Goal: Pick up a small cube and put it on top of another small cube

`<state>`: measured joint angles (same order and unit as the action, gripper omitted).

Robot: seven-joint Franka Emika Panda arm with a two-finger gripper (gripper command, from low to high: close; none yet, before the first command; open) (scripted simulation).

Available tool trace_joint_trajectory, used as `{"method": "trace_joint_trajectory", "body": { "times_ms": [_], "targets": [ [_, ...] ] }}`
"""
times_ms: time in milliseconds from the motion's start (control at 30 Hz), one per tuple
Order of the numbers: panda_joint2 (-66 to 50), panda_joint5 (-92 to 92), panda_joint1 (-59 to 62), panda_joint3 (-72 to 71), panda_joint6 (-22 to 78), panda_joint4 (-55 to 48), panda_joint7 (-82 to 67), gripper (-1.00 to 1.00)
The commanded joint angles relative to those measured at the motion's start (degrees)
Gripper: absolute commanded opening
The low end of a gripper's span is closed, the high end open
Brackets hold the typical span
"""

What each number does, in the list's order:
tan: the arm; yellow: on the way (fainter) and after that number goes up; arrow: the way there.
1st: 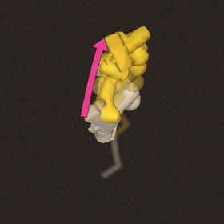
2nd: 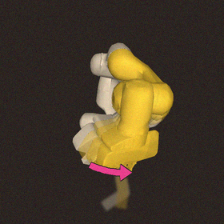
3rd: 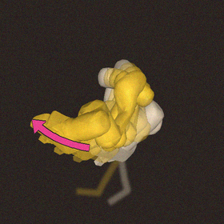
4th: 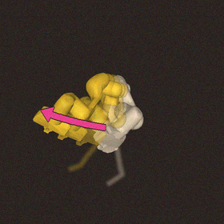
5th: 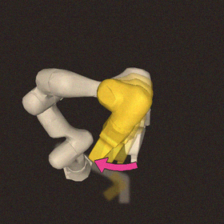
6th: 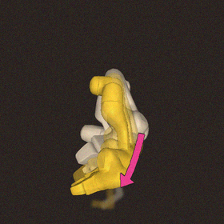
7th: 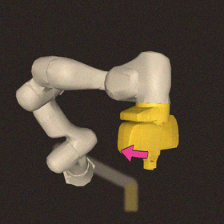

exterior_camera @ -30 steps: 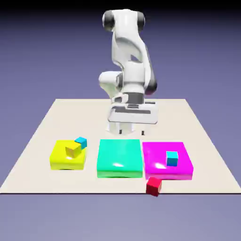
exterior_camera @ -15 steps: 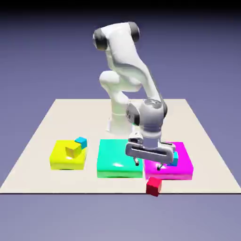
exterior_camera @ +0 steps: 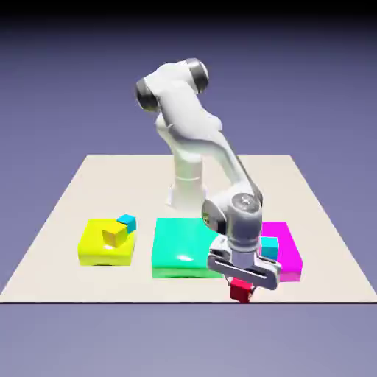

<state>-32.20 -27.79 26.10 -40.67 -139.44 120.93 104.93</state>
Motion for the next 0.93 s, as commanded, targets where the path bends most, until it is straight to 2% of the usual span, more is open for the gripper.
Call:
{"method": "trace_joint_trajectory", "body": {
  "times_ms": [0,433,500,667,700,900],
  "targets": [
    [2.1,1.9,-0.9,0.0,0.7,0.7,-1.8,-1.0],
    [29.1,28.2,-13.3,0.2,9.2,10.5,-26.0,-1.0],
    [29.6,28.8,-13.6,0.2,9.4,10.7,-26.5,-1.0],
    [20.8,20.8,-16.8,3.6,-0.5,13.6,-20.9,-1.0],
    [20.8,20.8,-16.8,3.6,-0.5,13.6,-20.9,1.0],
    [29.6,28.8,-13.6,0.2,9.4,10.7,-26.5,1.0]
  ]
}}
